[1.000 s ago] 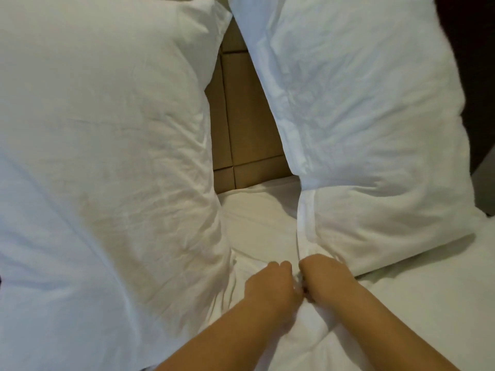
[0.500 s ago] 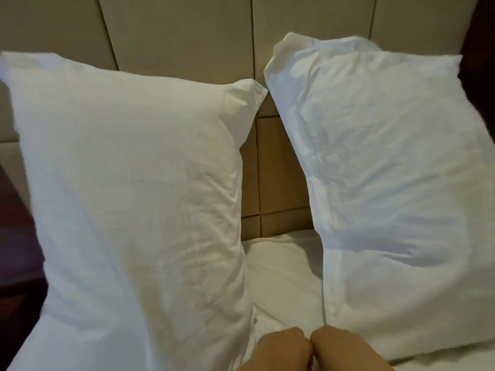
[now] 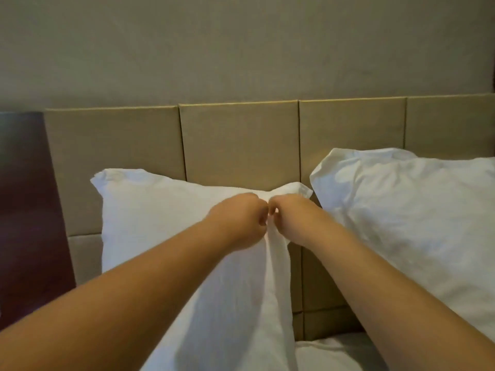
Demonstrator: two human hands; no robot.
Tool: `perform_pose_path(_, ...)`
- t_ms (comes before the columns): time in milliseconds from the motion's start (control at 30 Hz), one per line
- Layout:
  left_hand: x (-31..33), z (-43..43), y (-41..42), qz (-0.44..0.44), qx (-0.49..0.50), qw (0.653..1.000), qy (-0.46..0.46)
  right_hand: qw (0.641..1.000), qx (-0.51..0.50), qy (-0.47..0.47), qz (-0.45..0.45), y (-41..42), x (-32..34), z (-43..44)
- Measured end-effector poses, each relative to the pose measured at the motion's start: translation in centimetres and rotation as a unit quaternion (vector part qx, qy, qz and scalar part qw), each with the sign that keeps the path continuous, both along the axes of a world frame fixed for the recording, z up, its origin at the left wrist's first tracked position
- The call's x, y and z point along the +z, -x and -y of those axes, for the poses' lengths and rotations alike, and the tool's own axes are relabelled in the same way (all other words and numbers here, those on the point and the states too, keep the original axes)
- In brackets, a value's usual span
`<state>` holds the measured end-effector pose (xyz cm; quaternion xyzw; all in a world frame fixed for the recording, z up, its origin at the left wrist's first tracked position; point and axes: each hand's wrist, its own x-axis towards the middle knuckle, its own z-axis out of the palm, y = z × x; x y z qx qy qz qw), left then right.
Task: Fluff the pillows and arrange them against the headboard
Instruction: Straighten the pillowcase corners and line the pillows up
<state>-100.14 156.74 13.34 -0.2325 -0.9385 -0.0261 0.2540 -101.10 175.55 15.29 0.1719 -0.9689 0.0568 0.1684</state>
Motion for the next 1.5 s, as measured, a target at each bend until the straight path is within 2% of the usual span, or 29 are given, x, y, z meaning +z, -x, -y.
perform_pose_path(33,1.2,1.3,0.9,-0.011,0.016,1.000,-0.002,0.999,0.010,-0.007,0.033,1.6,0.4,2.0)
perform_pose_path(67,2.0,2.7,2.1,-0.022,0.029,0.999,-0.009,0.998,-0.052,0.022,-0.024,1.6,0.8,6.8)
perform_pose_path(200,3.3,7.4,7.0,-0.066,0.090,0.994,0.009,0.996,-0.051,0.058,-0.045,6.4,1.4,9.2)
perform_pose_path(267,3.9,9.4,9.4,-0.024,0.121,0.992,0.013,0.996,-0.069,0.047,-0.025,7.7,0.8,9.3)
perform_pose_path(500,1.7,11.9,12.3,0.173,0.148,0.973,0.019,0.980,-0.152,-0.014,0.131,9.5,0.0,10.8)
perform_pose_path(567,0.7,11.4,12.2,0.177,0.156,0.971,0.049,0.964,-0.192,-0.035,0.182,10.4,-1.1,11.2)
perform_pose_path(667,-0.1,11.0,11.3,0.109,0.152,0.978,0.091,0.930,-0.267,-0.022,0.251,10.6,-2.2,12.3)
perform_pose_path(700,0.1,11.1,10.8,0.074,0.144,0.982,0.096,0.936,-0.263,-0.010,0.233,10.5,-2.0,12.4)
perform_pose_path(767,1.2,11.9,9.8,0.009,0.130,0.989,0.071,0.968,-0.216,0.017,0.123,9.8,-0.3,12.4)
perform_pose_path(867,4.0,13.1,8.6,-0.059,0.127,0.990,0.018,0.974,-0.214,0.040,0.067,8.9,3.5,12.7)
perform_pose_path(1000,6.7,13.9,8.8,-0.103,0.140,0.984,-0.029,0.976,-0.156,0.093,-0.120,9.0,4.6,13.4)
perform_pose_path(1033,6.6,13.8,9.0,-0.103,0.142,0.984,-0.041,0.975,-0.149,0.097,-0.132,9.0,4.5,13.4)
perform_pose_path(1200,4.7,13.4,10.6,-0.059,0.088,0.990,-0.094,0.973,-0.190,0.115,-0.065,9.2,2.7,13.2)
perform_pose_path(1267,4.5,14.1,10.8,-0.066,0.066,0.988,-0.123,0.971,-0.188,0.114,-0.097,8.7,2.1,13.0)
perform_pose_path(1367,5.0,15.2,10.1,-0.128,0.047,0.977,-0.166,0.968,-0.164,0.084,-0.172,7.7,2.6,13.1)
perform_pose_path(1500,6.2,15.7,7.4,-0.182,0.031,0.972,-0.147,0.966,-0.132,0.058,-0.214,5.1,4.2,14.7)
